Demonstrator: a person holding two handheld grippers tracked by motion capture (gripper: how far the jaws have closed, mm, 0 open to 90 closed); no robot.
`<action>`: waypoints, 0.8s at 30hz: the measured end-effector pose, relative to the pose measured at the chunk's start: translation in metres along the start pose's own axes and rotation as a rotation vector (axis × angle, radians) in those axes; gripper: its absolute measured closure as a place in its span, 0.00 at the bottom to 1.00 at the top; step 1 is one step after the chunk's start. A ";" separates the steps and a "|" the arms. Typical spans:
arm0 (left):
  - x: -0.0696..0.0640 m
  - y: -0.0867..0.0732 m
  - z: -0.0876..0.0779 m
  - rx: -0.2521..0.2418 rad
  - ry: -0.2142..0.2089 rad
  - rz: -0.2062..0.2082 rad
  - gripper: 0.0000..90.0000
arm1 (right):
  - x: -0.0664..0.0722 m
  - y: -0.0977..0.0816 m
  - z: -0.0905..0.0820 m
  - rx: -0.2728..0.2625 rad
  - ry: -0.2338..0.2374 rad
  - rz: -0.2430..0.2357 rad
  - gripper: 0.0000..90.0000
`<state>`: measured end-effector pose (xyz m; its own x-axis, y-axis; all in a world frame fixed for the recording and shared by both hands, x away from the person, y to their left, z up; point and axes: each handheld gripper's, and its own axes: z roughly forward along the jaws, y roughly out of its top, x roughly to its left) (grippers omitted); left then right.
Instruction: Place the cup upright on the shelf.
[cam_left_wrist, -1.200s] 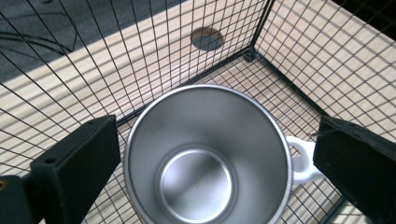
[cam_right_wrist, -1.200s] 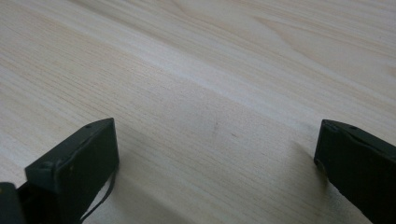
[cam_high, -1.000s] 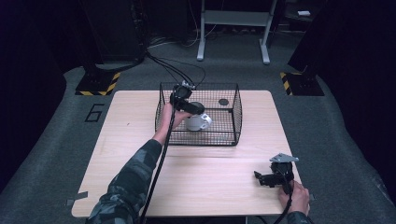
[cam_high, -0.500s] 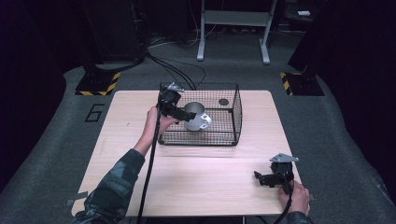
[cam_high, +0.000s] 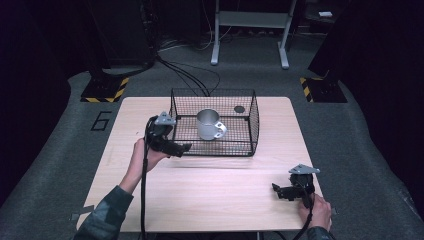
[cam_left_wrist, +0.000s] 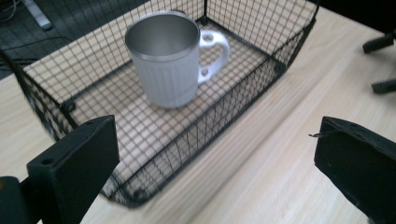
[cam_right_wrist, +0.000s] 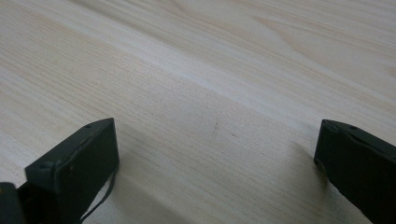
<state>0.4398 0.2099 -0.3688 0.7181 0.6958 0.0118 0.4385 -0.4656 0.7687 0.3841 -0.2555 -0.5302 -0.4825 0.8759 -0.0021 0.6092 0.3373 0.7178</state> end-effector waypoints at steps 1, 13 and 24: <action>-0.002 -0.006 -0.002 0.004 0.000 -0.001 0.00 | 0.000 0.000 0.000 0.000 0.000 0.001 0.00; -0.014 -0.095 -0.012 0.052 0.070 -0.002 0.00 | 0.000 0.000 0.000 0.001 0.000 0.000 0.00; -0.001 -0.182 0.017 0.113 0.112 -0.153 0.00 | 0.000 0.000 0.000 0.001 0.000 0.000 0.00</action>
<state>0.3689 0.2849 -0.5192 0.5764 0.8168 -0.0237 0.6002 -0.4035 0.6906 0.3841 -0.2554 -0.5301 -0.4823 0.8760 -0.0021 0.6096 0.3374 0.7173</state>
